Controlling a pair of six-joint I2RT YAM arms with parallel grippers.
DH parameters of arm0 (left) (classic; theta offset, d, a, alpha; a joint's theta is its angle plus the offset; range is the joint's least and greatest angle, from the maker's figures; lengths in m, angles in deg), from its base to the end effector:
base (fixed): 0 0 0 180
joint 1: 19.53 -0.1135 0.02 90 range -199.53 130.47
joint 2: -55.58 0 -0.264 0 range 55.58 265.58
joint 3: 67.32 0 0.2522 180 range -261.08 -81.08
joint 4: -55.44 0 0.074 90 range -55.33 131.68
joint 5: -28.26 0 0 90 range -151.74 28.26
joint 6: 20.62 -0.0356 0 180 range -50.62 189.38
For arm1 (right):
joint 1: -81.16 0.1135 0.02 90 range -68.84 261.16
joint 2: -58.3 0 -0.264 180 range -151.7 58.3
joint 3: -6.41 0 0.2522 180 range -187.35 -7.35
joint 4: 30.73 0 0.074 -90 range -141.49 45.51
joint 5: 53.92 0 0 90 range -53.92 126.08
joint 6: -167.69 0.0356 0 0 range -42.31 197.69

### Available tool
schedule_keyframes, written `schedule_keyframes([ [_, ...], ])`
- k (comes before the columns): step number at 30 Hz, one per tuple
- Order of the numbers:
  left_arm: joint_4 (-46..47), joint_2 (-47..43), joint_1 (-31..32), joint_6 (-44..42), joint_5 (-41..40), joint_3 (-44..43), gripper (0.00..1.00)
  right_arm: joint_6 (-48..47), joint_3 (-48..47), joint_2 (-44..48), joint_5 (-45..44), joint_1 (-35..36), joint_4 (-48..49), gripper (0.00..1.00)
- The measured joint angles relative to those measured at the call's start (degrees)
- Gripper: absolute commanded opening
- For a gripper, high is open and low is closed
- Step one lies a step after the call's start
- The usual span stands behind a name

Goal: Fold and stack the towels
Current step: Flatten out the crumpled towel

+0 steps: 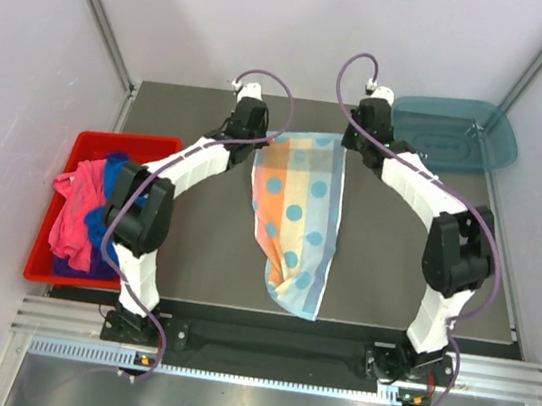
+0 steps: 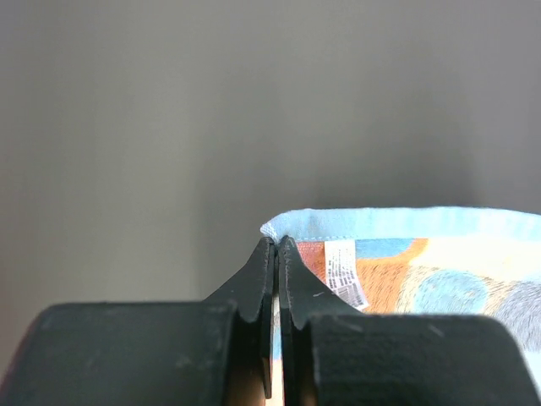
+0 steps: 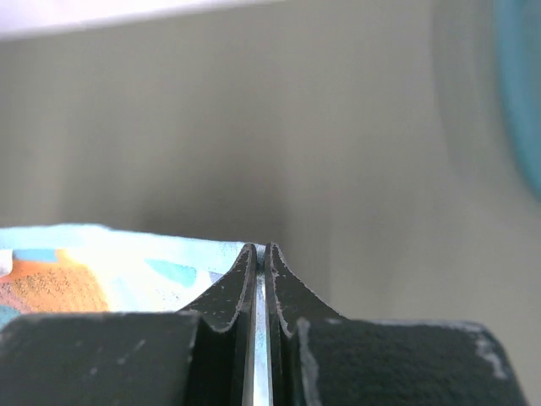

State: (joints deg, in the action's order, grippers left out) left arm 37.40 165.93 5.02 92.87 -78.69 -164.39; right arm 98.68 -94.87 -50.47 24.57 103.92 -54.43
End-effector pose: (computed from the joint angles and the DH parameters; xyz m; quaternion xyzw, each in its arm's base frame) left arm 0.4132 -0.1774 0.2469 -0.0642 0.8628 -0.0799 0.4950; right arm 0.4160 0.1668 0.2742 0.0358 0.8674 0.1009 0.4859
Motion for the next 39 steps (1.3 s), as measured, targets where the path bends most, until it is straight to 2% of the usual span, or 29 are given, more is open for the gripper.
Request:
schedule_keyframes([
  [10,-0.02,-13.7,-0.02,-2.51,1.75,-0.04,0.0,-1.51,0.17,10.91,-0.81,-0.04,0.52,0.0],
  [16,-0.59,-21.57,1.31,-2.95,4.22,1.86,0.0,-1.49,5.64,19.74,-0.48,0.39,0.87,0.0],
  [30,-7.56,-50.42,9.53,-6.47,11.41,12.37,0.0,-1.51,21.29,49.75,-0.33,7.3,-0.83,0.0],
  [35,-9.29,-56.46,13.68,-6.4,12.83,12.74,0.0,-1.29,22.4,56.94,-0.33,8.79,-2.34,0.0],
  [39,-10.19,-58.01,14.84,-6.21,14.12,12.44,0.0,-1.29,21.09,59.82,0.07,9.35,-4.63,0.0],
])
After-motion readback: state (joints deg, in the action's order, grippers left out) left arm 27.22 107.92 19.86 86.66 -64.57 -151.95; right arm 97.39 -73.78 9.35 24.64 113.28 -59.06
